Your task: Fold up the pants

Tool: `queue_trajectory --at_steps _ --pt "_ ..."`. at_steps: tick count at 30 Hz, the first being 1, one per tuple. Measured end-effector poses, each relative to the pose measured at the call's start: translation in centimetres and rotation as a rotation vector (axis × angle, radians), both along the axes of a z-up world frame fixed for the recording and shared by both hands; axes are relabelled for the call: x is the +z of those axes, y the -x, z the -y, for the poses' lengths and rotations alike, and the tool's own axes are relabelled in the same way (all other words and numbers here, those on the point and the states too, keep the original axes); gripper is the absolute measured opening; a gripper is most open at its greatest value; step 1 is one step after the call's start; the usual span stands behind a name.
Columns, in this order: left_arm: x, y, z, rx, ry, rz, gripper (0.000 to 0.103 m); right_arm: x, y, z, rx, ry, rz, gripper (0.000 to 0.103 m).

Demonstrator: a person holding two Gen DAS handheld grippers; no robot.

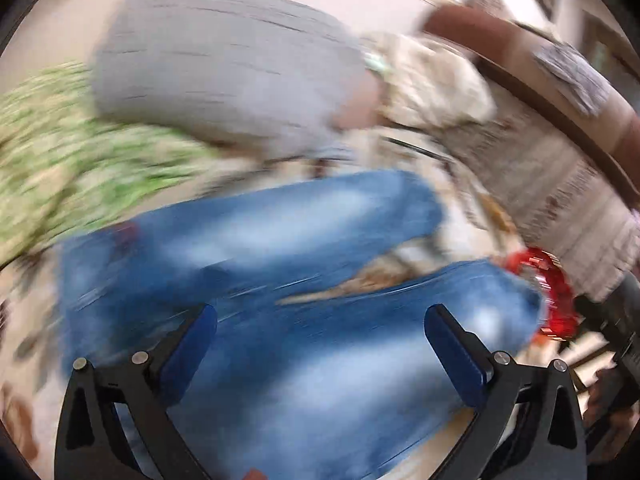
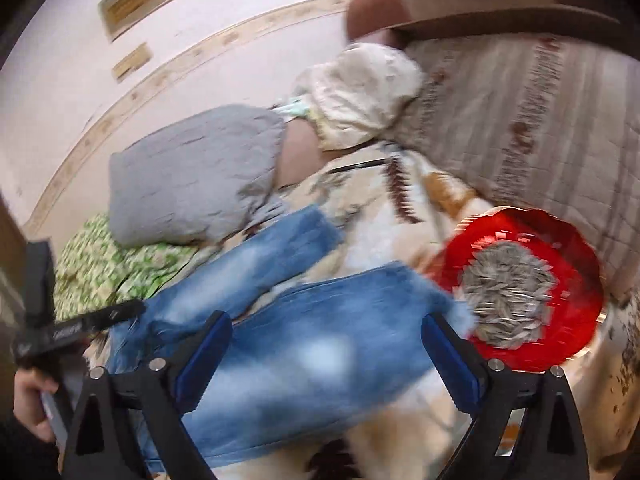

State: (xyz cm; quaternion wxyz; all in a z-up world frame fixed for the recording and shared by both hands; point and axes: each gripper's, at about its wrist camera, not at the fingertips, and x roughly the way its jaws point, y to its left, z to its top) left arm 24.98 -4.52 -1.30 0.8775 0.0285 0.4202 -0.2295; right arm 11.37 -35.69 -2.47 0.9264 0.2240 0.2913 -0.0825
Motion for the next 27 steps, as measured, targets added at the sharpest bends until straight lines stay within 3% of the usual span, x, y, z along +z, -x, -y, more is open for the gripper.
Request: queue_trajectory --at_steps 7,10,17,19,22,27 --pt "-0.9 6.8 -11.8 0.328 -0.096 0.058 0.103 1.9 -5.3 -8.3 0.299 0.049 0.016 0.103" --pt "-2.5 10.0 -14.9 0.401 -0.066 0.056 0.103 2.5 -7.6 -11.8 0.426 0.066 0.0 0.103" --pt "-7.1 13.1 -19.6 0.497 -0.01 -0.012 0.103 4.4 -11.3 -18.4 0.582 0.209 -0.004 0.103" --pt "-8.2 13.1 -20.6 0.515 0.045 -0.022 0.103 5.0 -12.4 -20.1 0.616 0.234 0.0 0.103" --pt "-9.6 12.4 -20.5 0.508 0.096 -0.049 0.103 5.5 -13.4 -21.8 0.644 0.244 -0.003 0.103" --pt "-11.7 10.9 -19.8 0.5 0.116 -0.072 0.103 5.1 -13.8 -23.8 0.676 0.276 -0.019 0.103"
